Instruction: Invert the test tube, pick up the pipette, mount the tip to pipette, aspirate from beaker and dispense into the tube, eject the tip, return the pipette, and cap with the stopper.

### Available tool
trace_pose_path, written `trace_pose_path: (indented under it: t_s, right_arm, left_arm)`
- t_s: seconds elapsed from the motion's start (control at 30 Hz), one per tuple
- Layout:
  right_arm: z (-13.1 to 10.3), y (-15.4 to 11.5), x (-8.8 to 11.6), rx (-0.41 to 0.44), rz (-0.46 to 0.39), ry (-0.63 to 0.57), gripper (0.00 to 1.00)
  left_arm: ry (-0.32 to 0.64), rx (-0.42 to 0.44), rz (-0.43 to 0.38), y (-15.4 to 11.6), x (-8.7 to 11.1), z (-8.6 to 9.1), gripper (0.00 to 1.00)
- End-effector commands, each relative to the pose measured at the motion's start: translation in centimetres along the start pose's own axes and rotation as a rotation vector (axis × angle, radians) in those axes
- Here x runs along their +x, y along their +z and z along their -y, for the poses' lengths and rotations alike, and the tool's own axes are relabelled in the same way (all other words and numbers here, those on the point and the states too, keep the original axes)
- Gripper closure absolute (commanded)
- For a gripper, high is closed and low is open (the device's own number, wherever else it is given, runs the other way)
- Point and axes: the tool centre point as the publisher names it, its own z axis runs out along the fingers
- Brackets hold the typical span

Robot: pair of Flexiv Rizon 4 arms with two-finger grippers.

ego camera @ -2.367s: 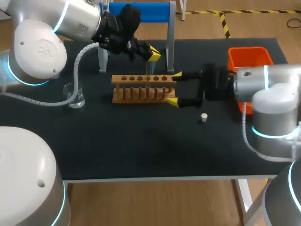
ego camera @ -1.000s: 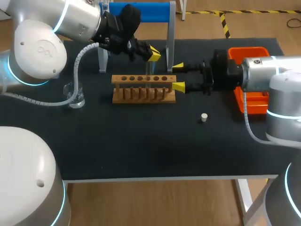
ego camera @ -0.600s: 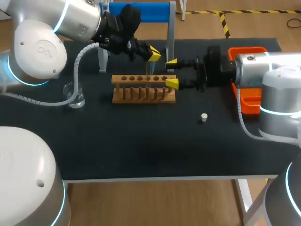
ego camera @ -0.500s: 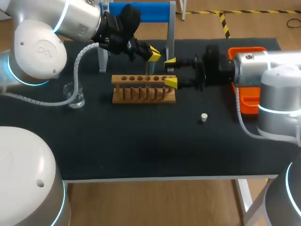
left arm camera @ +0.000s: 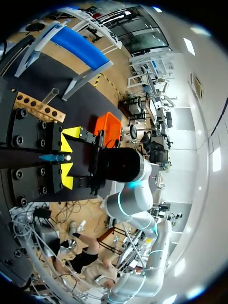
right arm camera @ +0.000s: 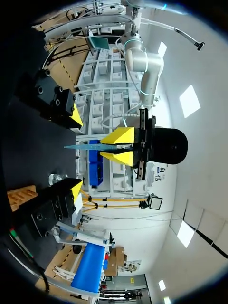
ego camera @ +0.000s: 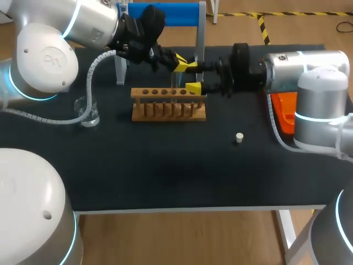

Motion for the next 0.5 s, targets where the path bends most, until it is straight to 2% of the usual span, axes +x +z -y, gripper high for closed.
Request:
trace_pose_path:
  t_s: [0.03,0.23,0.5]
  right_arm:
    - [0.02,0.39,-0.25,-0.001,-0.010,0.002,0.34]
    - [-0.12,0.77,0.04,-0.004,-0.005,0.006,0.36]
    - [-0.51,1.32,0.35,-0.002,-0.003,0.006,0.47]
  left_arm:
    - [-0.001,-0.002,-0.001,0.01,-0.04,0.05,1.00]
    - [-0.001,-0.002,-0.001,0.01,-0.04,0.05,1.00]
    - [-0.001,-0.002,-0.001,0.01,-0.04,0.05,1.00]
